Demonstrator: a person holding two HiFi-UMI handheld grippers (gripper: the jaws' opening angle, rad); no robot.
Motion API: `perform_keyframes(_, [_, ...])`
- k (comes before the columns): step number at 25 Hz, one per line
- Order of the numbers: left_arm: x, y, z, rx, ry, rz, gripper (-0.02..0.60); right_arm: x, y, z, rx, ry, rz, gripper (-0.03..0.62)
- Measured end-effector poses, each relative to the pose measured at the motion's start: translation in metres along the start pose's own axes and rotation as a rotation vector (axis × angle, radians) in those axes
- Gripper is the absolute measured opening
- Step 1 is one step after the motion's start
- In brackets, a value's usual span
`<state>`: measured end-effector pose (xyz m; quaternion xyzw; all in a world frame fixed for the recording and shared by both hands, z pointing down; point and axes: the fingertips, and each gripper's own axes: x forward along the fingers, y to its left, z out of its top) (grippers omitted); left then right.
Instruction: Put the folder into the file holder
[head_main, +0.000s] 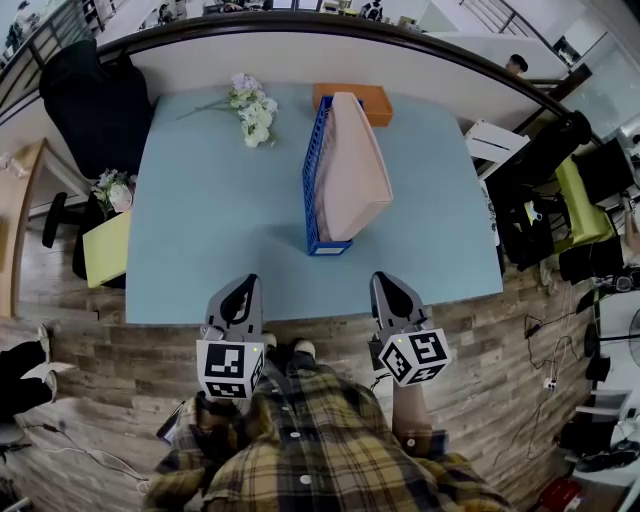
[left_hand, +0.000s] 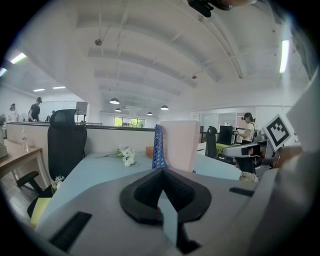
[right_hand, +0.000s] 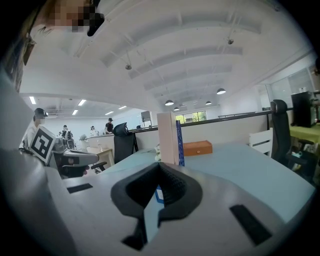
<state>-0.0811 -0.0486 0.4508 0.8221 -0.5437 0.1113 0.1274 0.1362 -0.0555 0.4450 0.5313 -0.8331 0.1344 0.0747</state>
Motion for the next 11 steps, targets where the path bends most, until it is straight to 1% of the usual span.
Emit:
perform_keyframes(7, [-0.001, -0.0005, -0.0003, 0.004, 0.002, -0.005, -0.009, -0.0028, -0.0019, -0.0005, 0.007, -0.002, -0.007, 0.002])
perform_keyframes(11, [-0.0006, -0.0007, 0.0022, 0.026, -0.001, -0.02, -0.009, -0.0029, -0.0022, -0.0009, 0.008, -0.004, -0.007, 0.002])
